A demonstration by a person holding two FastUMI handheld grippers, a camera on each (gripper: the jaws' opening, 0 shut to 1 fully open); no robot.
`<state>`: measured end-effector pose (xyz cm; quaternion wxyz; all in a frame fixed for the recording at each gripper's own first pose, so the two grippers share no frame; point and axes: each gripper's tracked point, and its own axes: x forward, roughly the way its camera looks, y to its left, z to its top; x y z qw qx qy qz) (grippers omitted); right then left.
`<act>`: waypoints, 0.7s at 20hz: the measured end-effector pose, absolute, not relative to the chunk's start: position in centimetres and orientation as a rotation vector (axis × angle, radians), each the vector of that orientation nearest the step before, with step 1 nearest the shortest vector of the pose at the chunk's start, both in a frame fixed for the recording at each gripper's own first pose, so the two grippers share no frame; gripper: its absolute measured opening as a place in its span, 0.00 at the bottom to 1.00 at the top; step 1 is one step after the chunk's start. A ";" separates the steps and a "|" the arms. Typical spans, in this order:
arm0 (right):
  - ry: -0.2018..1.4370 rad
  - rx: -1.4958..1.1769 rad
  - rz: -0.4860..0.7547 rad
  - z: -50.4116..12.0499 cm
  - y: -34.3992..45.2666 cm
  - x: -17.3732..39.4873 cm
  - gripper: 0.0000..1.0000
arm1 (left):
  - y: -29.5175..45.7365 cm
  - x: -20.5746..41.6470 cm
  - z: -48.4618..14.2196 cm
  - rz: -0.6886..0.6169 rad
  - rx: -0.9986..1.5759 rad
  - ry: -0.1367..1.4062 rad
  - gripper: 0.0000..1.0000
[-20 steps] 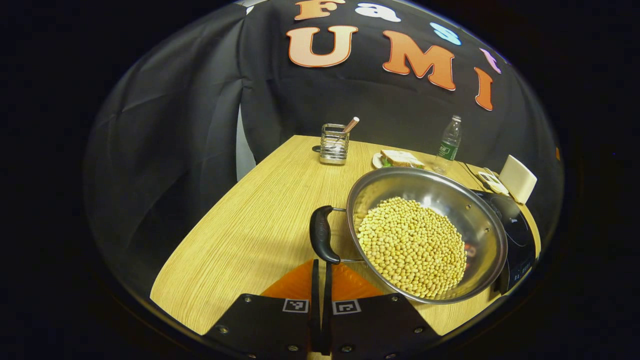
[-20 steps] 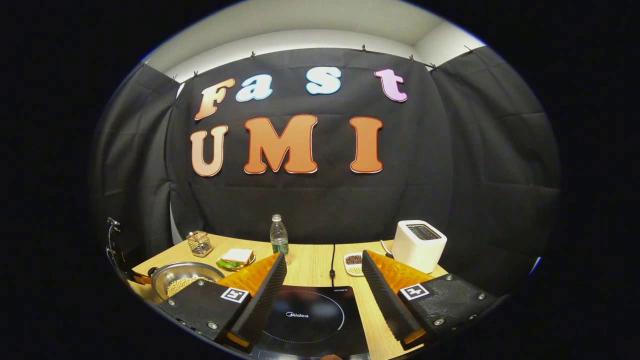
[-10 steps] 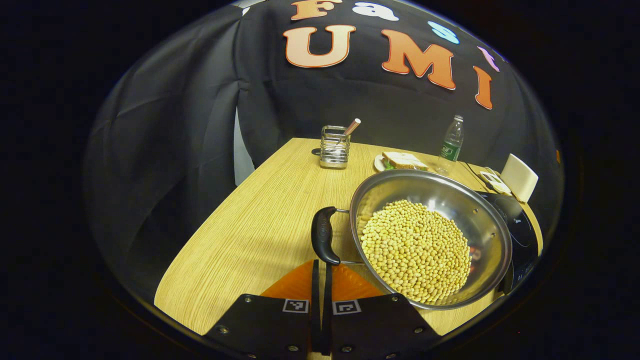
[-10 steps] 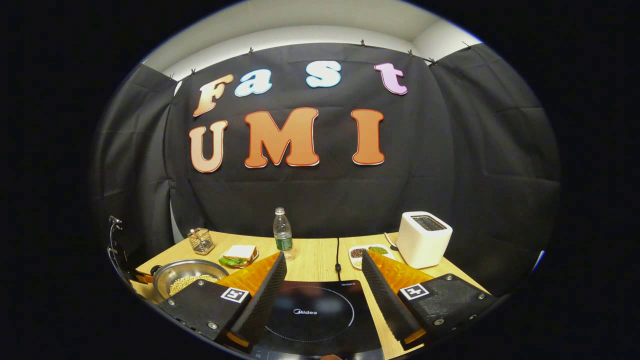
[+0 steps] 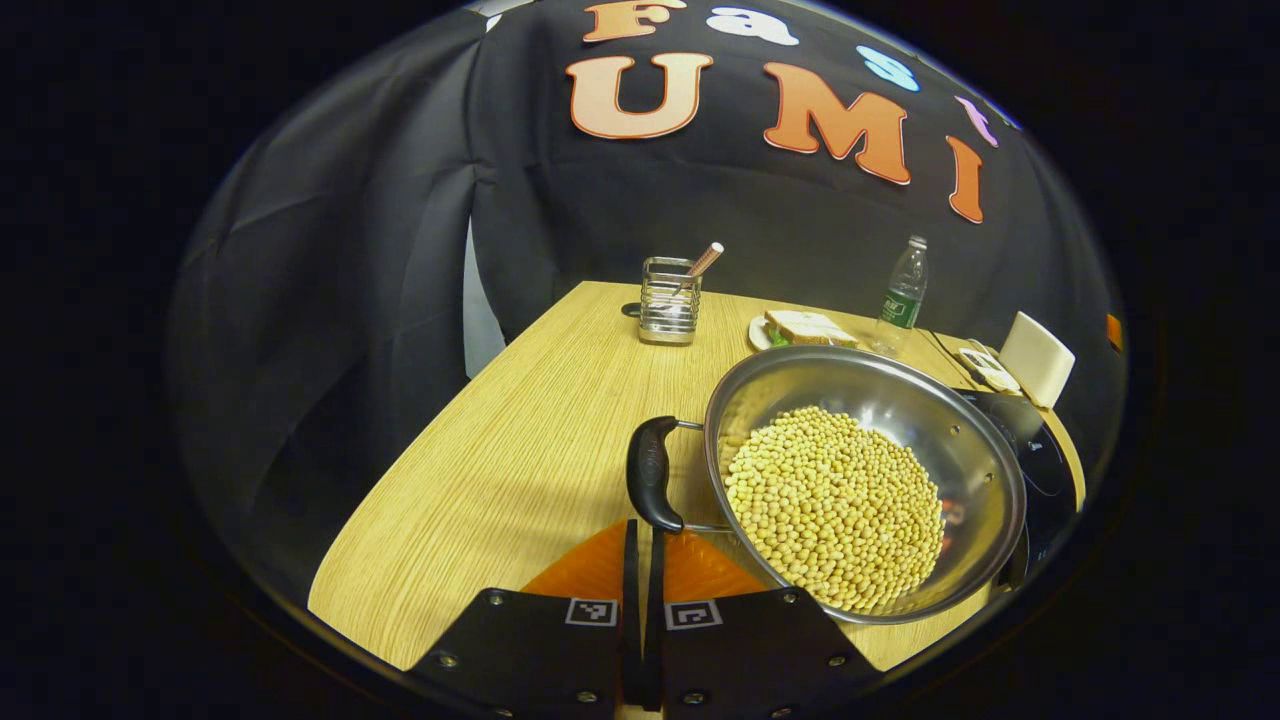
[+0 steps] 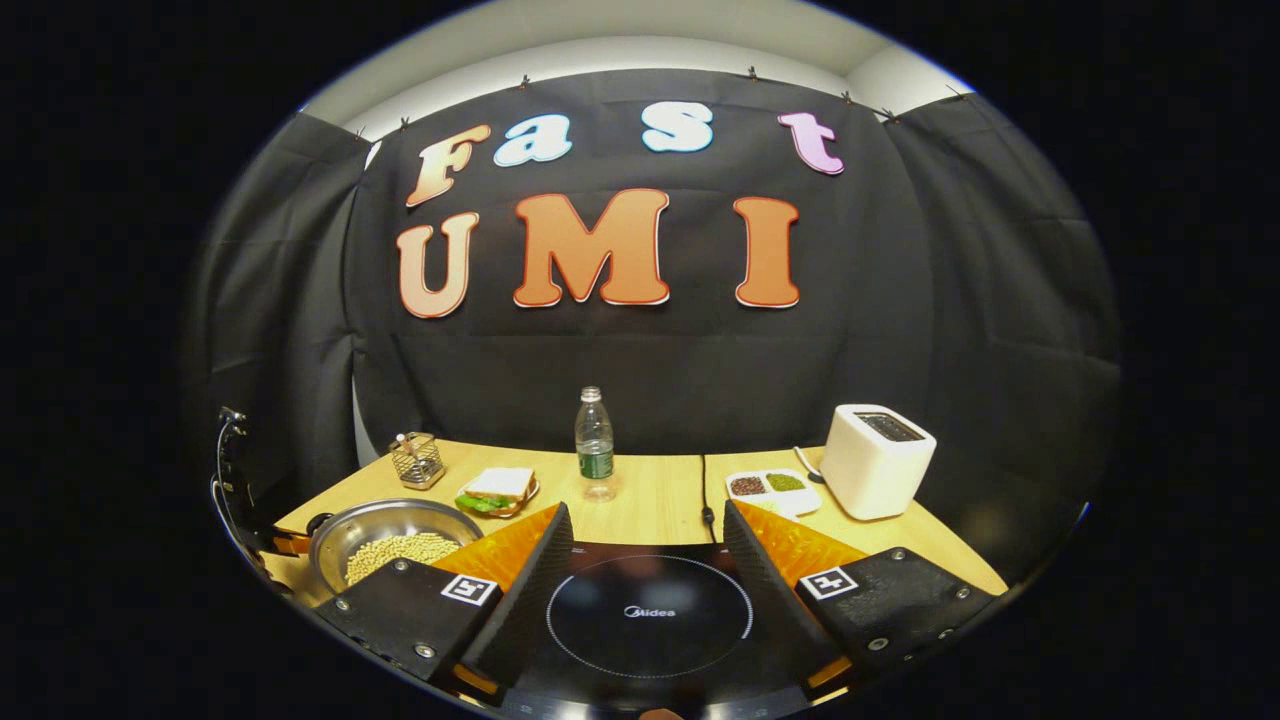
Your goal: First push the handle of the pot to place it horizontally, then grasp the pot with both hands and set it on the induction cooktop.
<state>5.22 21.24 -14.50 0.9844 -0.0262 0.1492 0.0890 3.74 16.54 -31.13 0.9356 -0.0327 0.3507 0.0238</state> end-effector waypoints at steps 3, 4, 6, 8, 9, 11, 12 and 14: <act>0.323 -0.051 0.204 -16.0 23.4 4.6 0.94 | 16.0 3.1 -29.8 0.037 -0.104 0.679 0.02; 0.334 -0.053 0.211 -16.5 24.0 4.5 0.94 | 16.0 2.7 -29.8 0.034 -0.102 0.675 0.03; 0.357 -0.052 0.226 -17.6 25.4 4.1 0.95 | 15.8 2.4 -28.7 0.025 -0.093 0.650 0.02; 0.382 -0.052 0.243 -18.8 27.0 4.0 0.94 | 16.3 2.6 -26.6 0.031 -0.047 0.589 0.03; 0.392 -0.053 0.246 -19.2 27.8 4.0 0.94 | 16.3 3.0 -25.6 0.026 -0.018 0.554 0.03; 0.412 -0.058 0.246 -20.5 28.9 4.0 0.95 | 16.1 3.7 -24.7 0.021 0.032 0.523 0.03; 0.432 -0.057 0.246 -21.2 29.5 4.0 0.95 | 16.3 3.9 -24.5 0.034 0.042 0.519 0.03; 0.470 -0.052 0.256 -22.7 30.9 3.8 0.95 | 16.4 4.8 -24.8 0.039 0.033 0.512 0.03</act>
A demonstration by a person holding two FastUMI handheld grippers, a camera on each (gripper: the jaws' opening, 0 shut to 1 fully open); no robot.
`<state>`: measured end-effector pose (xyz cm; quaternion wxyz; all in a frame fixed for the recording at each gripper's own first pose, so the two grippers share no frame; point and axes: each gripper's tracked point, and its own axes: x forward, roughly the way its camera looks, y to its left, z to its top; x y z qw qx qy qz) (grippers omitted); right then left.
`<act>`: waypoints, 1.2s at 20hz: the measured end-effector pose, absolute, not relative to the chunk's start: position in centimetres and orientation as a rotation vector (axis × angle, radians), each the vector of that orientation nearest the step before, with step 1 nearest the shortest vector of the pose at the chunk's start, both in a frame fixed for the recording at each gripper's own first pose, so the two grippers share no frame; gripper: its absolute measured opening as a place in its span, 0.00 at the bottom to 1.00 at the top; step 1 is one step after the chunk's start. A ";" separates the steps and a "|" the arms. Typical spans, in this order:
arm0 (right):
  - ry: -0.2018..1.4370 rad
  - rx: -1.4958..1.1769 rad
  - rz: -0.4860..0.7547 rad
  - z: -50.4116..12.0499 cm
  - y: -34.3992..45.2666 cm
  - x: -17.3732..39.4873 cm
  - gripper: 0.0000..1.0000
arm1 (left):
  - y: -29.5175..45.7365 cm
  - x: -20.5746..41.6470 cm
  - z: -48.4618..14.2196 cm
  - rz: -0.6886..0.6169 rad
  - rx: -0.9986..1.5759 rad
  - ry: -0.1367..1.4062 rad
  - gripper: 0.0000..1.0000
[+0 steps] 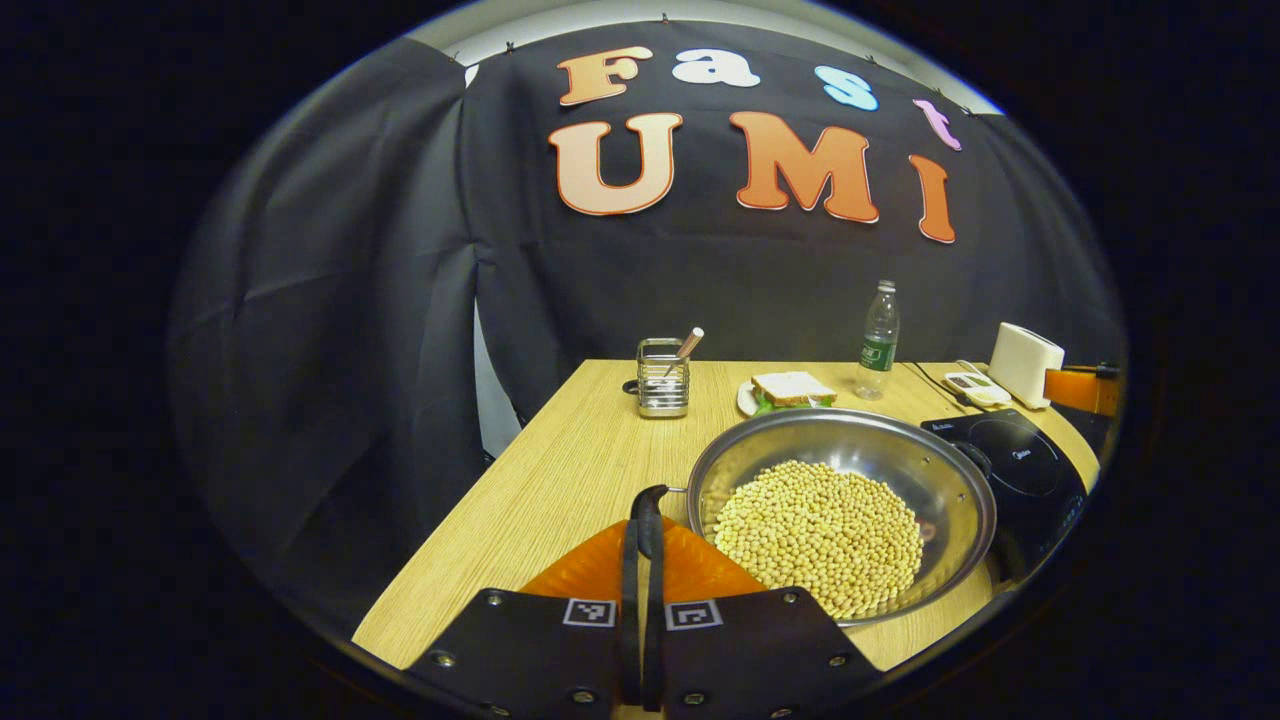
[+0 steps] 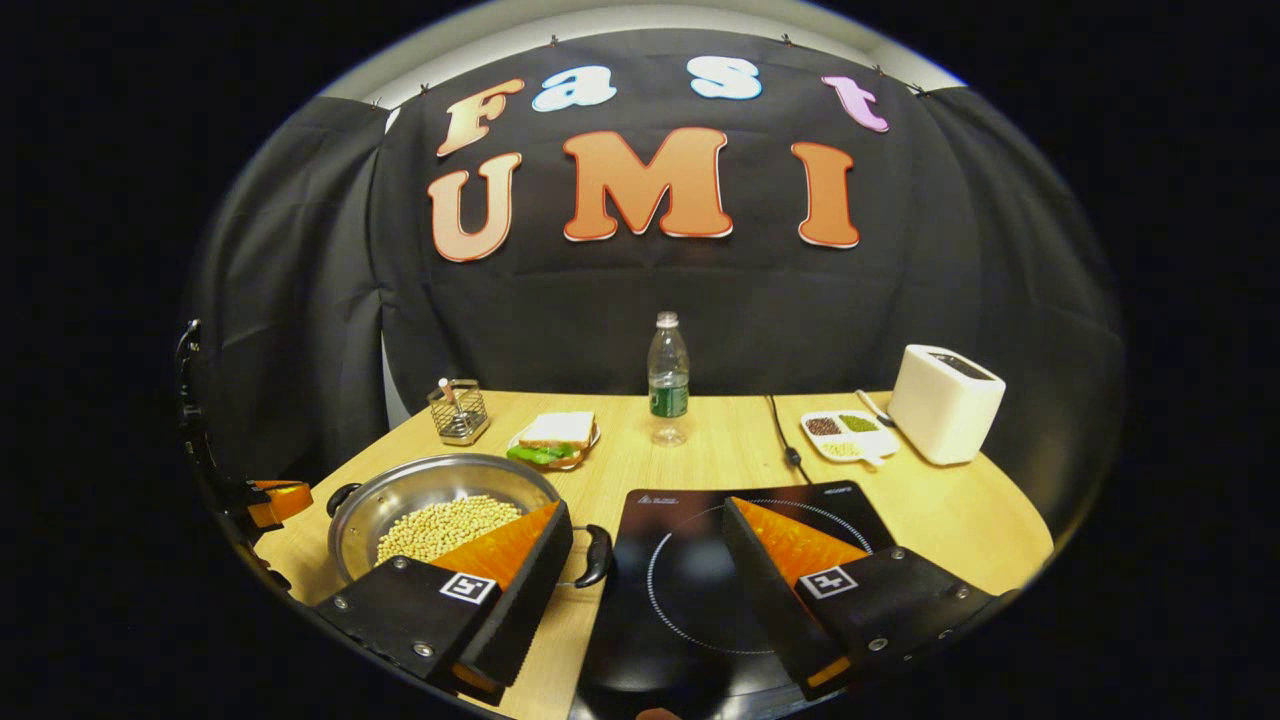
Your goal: First push the handle of the pot to place it horizontally, then grasp the pot with both hands and set it on the induction cooktop.
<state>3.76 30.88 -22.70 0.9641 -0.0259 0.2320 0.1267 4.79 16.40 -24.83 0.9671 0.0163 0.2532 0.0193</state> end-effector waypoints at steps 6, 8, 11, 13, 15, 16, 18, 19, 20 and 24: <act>0.537 -0.089 0.261 -26.2 33.4 4.2 0.95 | 15.1 6.4 -26.9 0.000 -0.008 0.532 0.68; 0.566 -0.087 0.263 -27.4 34.1 4.6 0.95 | 14.5 7.2 -27.2 -0.047 -0.025 0.520 0.75; 0.602 -0.106 0.255 -29.2 34.9 5.3 0.95 | 15.0 8.0 -28.8 -0.042 -0.013 0.552 0.75; 0.621 -0.111 0.252 -30.1 35.2 5.7 0.95 | 14.8 8.1 -30.0 -0.053 -0.022 0.587 0.76; 0.642 -0.109 0.248 -31.0 35.5 5.9 0.95 | 14.6 8.3 -30.6 -0.064 -0.038 0.604 0.76; 0.655 -0.107 0.247 -31.4 35.6 5.9 0.95 | 14.5 8.5 -30.8 -0.067 -0.047 0.610 0.76; 0.678 -0.112 0.247 -32.1 35.8 5.8 0.95 | 14.6 8.8 -30.9 -0.072 -0.076 0.613 0.76; 0.680 -0.120 0.245 -32.3 35.9 6.0 0.95 | 14.5 8.8 -31.1 -0.076 -0.091 0.617 0.76; 0.688 -0.129 0.248 -32.7 36.0 6.0 0.95 | 14.4 8.9 -31.3 -0.083 -0.103 0.625 0.76; 0.727 -0.134 0.253 -33.7 36.5 5.8 0.88 | 14.3 8.7 -32.4 -0.098 -0.115 0.656 0.75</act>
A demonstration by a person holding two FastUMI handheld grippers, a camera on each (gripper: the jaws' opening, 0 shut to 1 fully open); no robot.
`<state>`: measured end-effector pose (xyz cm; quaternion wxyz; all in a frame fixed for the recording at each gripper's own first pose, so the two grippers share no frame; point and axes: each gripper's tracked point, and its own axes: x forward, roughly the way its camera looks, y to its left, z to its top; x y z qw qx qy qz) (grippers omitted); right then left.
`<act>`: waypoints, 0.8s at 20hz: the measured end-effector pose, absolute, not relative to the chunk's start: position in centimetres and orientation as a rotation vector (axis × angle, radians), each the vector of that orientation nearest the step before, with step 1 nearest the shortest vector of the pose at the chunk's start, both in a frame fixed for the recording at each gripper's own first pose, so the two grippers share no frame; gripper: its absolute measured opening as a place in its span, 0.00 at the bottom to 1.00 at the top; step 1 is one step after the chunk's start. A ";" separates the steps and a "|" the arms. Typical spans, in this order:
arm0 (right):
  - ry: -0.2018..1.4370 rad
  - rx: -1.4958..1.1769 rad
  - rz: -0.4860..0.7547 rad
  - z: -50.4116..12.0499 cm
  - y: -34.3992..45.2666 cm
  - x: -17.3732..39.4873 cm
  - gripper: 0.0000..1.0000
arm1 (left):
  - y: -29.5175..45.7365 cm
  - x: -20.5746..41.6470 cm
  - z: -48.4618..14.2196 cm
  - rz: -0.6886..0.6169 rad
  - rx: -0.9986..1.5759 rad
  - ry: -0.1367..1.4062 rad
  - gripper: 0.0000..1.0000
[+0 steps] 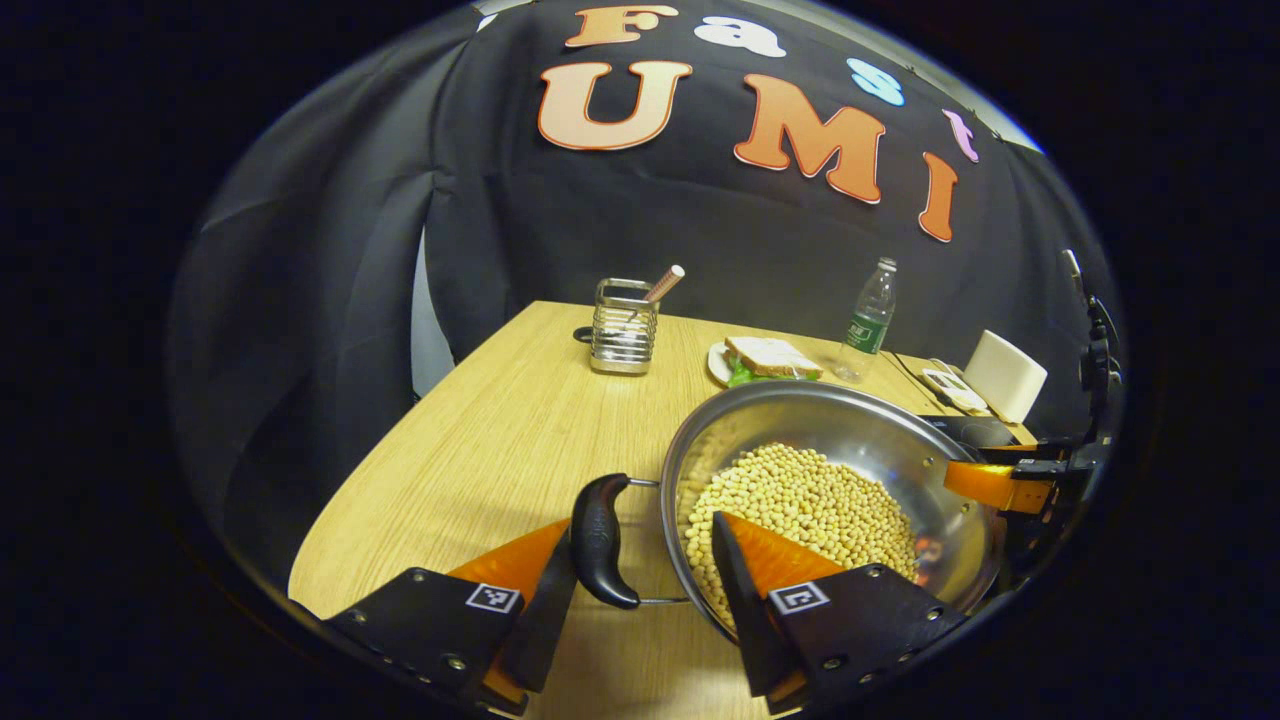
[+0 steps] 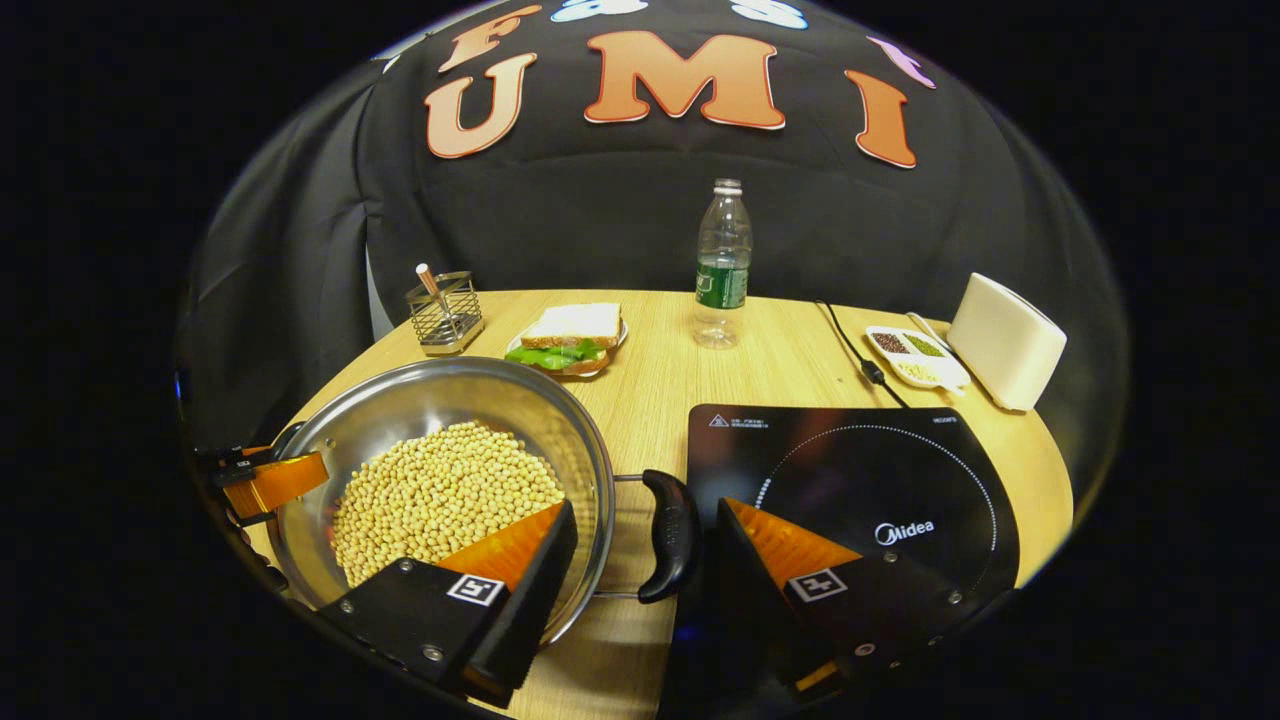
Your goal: First push the handle of the pot to place it horizontally, then grasp the pot with both hands and set it on the induction cooktop.
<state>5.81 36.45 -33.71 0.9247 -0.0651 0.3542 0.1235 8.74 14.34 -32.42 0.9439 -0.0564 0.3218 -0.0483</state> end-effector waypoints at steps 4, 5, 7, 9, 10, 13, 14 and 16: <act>0.711 -0.139 0.248 -33.6 36.6 6.0 0.65 | 14.4 9.0 -32.4 -0.098 -0.114 0.657 0.65; 0.713 -0.127 0.241 -33.5 36.6 5.9 0.64 | 14.4 8.9 -32.4 -0.097 -0.113 0.659 0.63; 0.707 -0.095 0.236 -33.5 36.7 6.2 0.55 | 14.5 8.9 -32.3 -0.081 -0.134 0.648 0.61; 0.714 -0.068 0.233 -33.5 36.9 6.2 0.55 | 14.7 8.7 -32.3 -0.058 -0.139 0.653 0.60; 0.713 -0.068 0.237 -33.5 37.0 6.2 0.52 | 14.8 8.5 -32.3 -0.047 -0.142 0.656 0.58; 0.701 -0.061 0.248 -32.7 37.1 6.1 0.52 | 15.0 7.7 -31.8 -0.025 -0.153 0.663 0.55; 0.697 -0.050 0.252 -32.2 37.1 5.9 0.51 | 14.9 7.5 -31.3 -0.021 -0.150 0.656 0.55; 0.687 -0.040 0.261 -31.3 36.9 5.8 0.52 | 14.7 7.4 -29.8 -0.016 -0.143 0.632 0.57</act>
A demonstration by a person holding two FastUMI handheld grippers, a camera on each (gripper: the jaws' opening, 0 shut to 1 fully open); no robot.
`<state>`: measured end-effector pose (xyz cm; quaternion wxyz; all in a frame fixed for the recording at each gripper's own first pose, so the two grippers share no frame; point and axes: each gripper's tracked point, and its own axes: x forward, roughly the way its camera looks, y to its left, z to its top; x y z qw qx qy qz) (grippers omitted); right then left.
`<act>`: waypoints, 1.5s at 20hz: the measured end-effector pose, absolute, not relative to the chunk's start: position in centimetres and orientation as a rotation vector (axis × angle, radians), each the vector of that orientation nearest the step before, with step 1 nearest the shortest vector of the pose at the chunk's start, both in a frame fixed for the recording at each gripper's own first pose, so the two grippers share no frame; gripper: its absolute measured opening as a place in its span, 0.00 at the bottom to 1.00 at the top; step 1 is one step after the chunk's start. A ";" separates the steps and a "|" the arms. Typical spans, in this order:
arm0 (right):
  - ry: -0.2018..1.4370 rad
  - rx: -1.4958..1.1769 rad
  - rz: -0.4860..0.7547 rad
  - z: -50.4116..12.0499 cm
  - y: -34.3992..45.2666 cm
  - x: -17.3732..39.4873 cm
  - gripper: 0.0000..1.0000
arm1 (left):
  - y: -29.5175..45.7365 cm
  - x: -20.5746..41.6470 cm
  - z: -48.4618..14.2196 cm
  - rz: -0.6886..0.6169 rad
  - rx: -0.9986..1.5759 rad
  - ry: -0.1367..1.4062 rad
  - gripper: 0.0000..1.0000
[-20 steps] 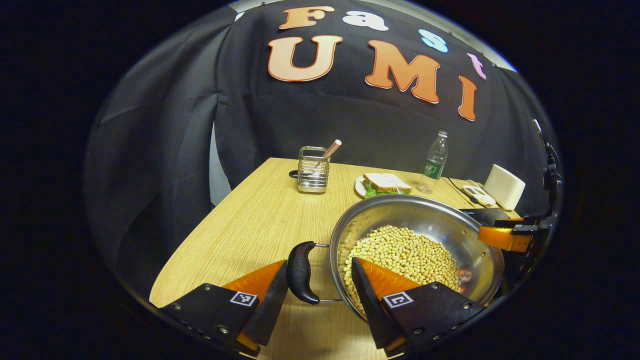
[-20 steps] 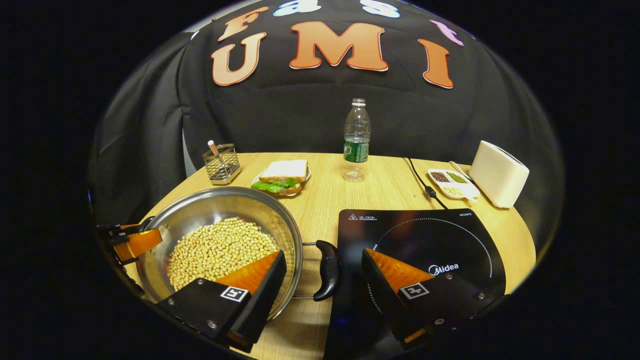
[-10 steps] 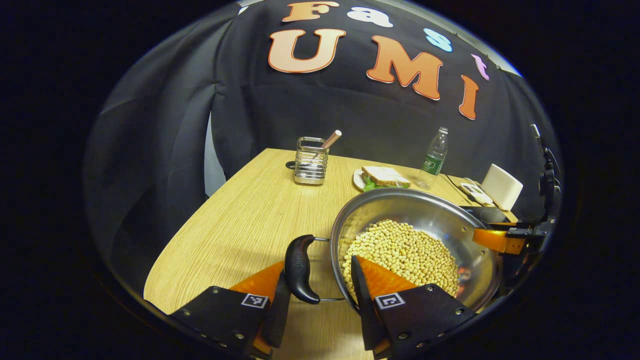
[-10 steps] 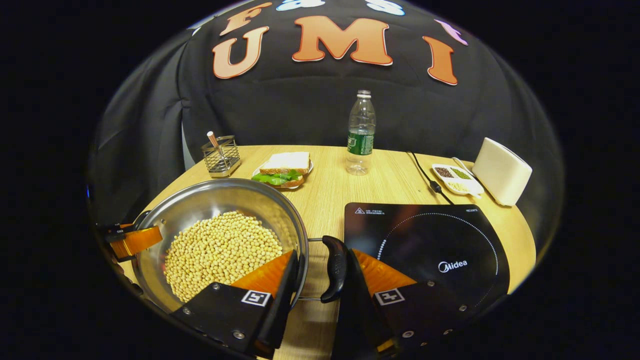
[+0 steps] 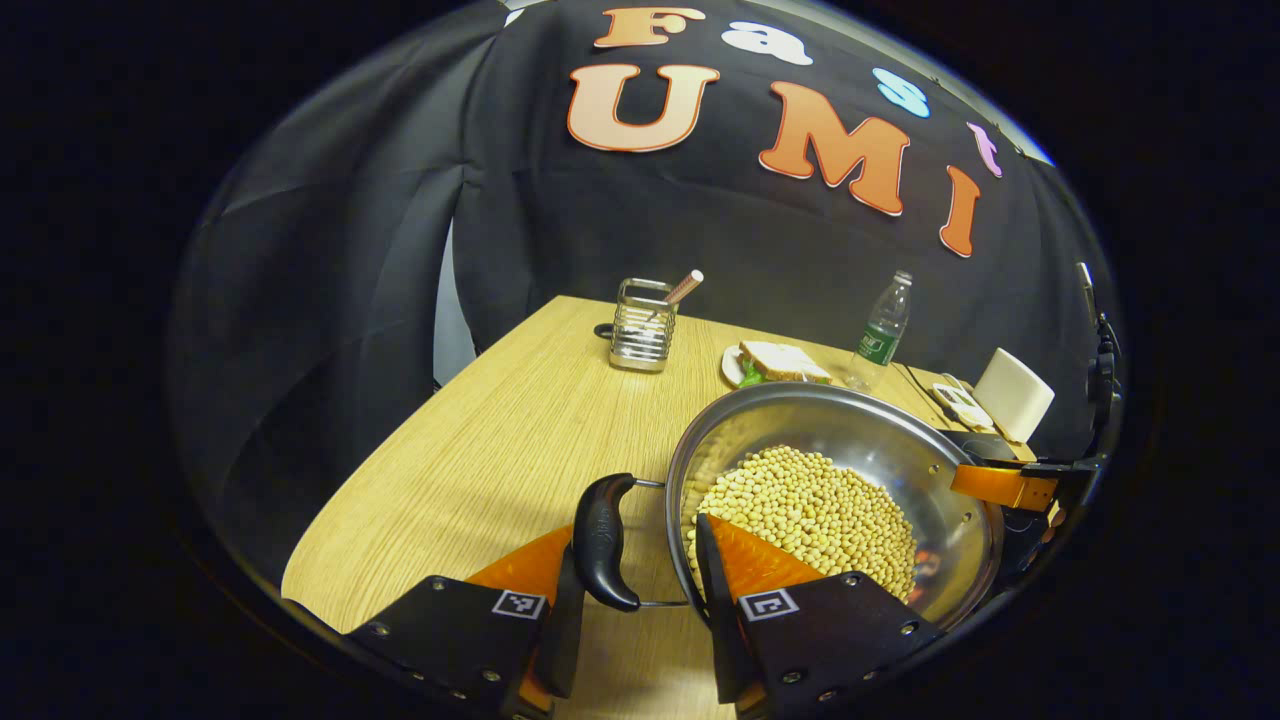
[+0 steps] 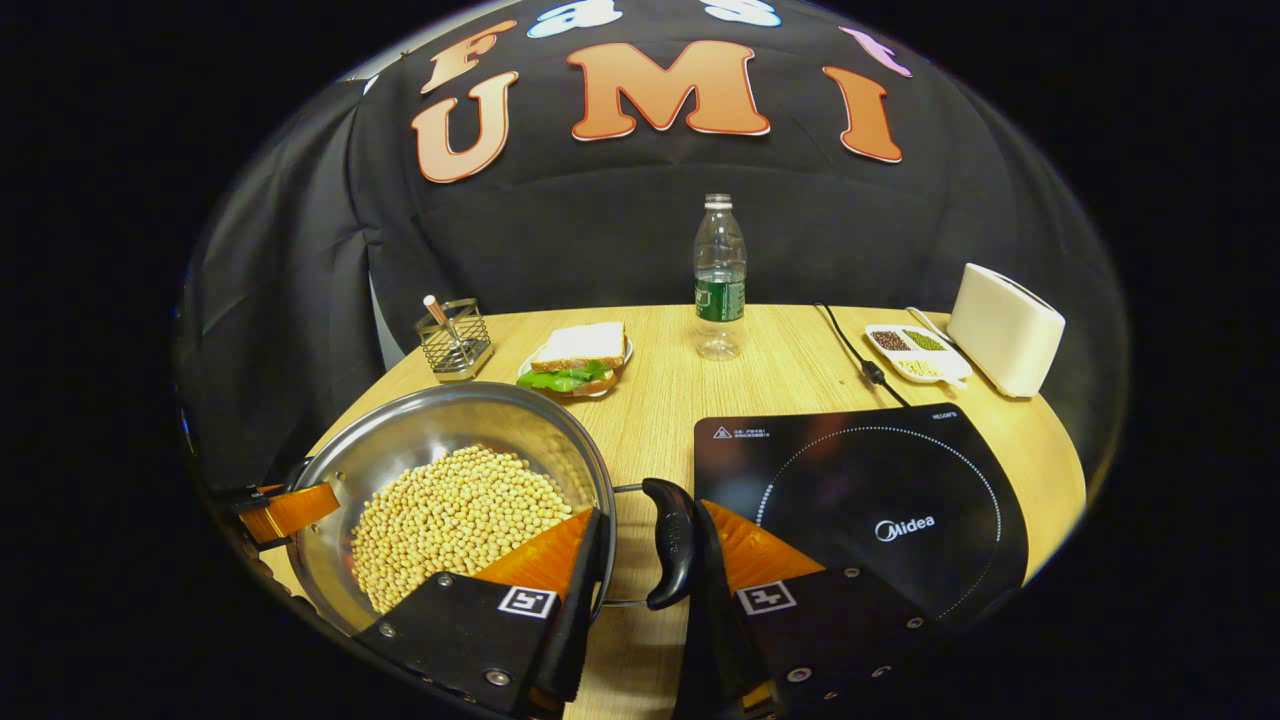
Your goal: First push the handle of the pot to place it horizontally, then grasp the pot with both hands and set it on the induction cooktop.
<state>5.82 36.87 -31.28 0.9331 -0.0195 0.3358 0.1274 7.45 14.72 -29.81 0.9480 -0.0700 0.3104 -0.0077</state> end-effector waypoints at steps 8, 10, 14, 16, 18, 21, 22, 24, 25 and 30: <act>0.650 -0.008 0.241 -27.8 33.4 5.7 0.52 | 11.4 7.3 -26.1 -0.043 -0.123 0.600 0.55; 0.640 -0.009 0.231 -27.1 31.9 5.8 0.51 | 10.0 7.3 -25.3 -0.054 -0.123 0.598 0.55; 0.615 0.009 0.203 -25.6 28.9 5.9 0.51 | 7.0 7.4 -24.1 -0.090 -0.125 0.591 0.55; 0.616 0.018 0.190 -25.4 27.2 5.9 0.51 | 5.4 7.3 -23.6 -0.109 -0.116 0.592 0.54; 0.618 0.029 0.174 -25.3 25.5 5.7 0.51 | 3.7 7.3 -23.1 -0.130 -0.118 0.593 0.55; 0.608 0.039 0.149 -24.9 23.1 5.8 0.52 | 1.2 7.2 -23.2 -0.160 -0.115 0.605 0.55; 0.606 0.040 0.141 -24.7 22.2 5.6 0.52 | 0.5 7.1 -23.1 -0.168 -0.112 0.611 0.57; 0.603 0.042 0.126 -24.5 20.6 5.6 0.51 | -1.0 7.1 -22.8 -0.184 -0.110 0.613 0.55; 0.603 0.044 0.121 -24.4 19.9 5.6 0.51 | -1.8 7.2 -22.7 -0.190 -0.109 0.611 0.55; 0.612 0.066 0.086 -24.4 16.4 5.6 0.52 | -5.3 7.3 -22.3 -0.224 -0.090 0.615 0.55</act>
